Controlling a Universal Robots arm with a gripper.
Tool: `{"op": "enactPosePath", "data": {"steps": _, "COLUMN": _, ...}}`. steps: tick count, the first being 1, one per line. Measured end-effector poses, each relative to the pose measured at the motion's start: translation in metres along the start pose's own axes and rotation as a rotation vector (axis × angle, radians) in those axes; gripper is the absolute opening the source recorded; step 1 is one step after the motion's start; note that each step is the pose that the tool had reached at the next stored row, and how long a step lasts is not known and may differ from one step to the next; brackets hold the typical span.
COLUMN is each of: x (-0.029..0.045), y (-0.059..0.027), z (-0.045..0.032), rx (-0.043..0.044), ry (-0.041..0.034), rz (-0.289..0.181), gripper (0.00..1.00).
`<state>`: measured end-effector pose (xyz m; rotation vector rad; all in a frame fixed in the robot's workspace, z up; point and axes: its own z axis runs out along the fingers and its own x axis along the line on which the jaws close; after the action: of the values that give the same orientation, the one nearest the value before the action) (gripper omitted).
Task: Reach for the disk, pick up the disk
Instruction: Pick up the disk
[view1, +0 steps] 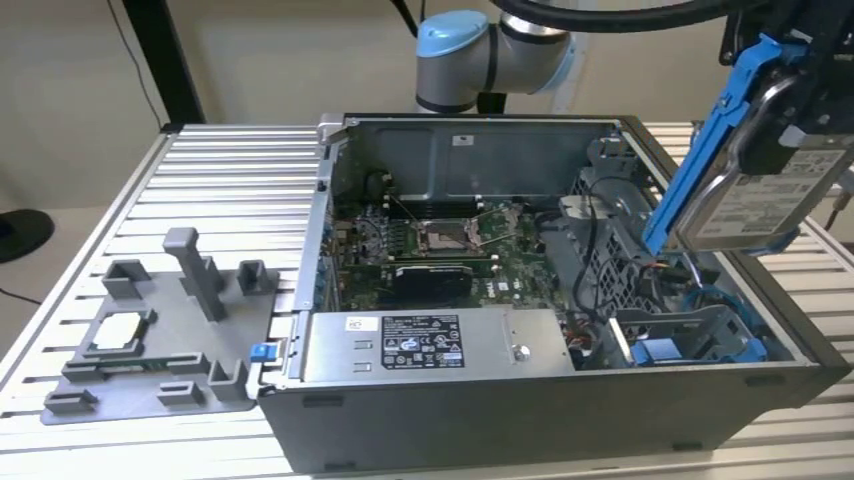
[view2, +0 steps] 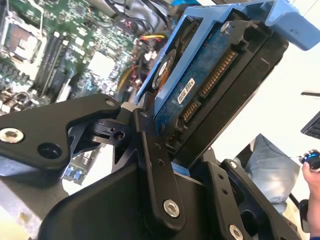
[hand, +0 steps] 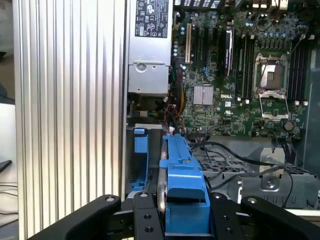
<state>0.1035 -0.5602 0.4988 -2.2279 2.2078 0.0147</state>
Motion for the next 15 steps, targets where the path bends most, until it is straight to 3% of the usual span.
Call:
{"op": "enactPosePath", "data": {"steps": 3, "x": 0.0126, "y": 0.0004, "z": 0.0002, "rx": 0.0, "ry": -0.0001, "rz": 0.0, "gripper": 0.0}}
{"op": "enactPosePath", "data": {"steps": 6, "x": 0.019, "y": 0.0013, "z": 0.0005, "rx": 0.0, "ry": 0.0, "rz": 0.001, "gripper": 0.0}}
{"op": "enactPosePath", "data": {"steps": 15, "x": 0.0218, "y": 0.0053, "z": 0.0018, "rx": 0.0002, "ry": 0.0, "rz": 0.016, "gripper": 0.0}}
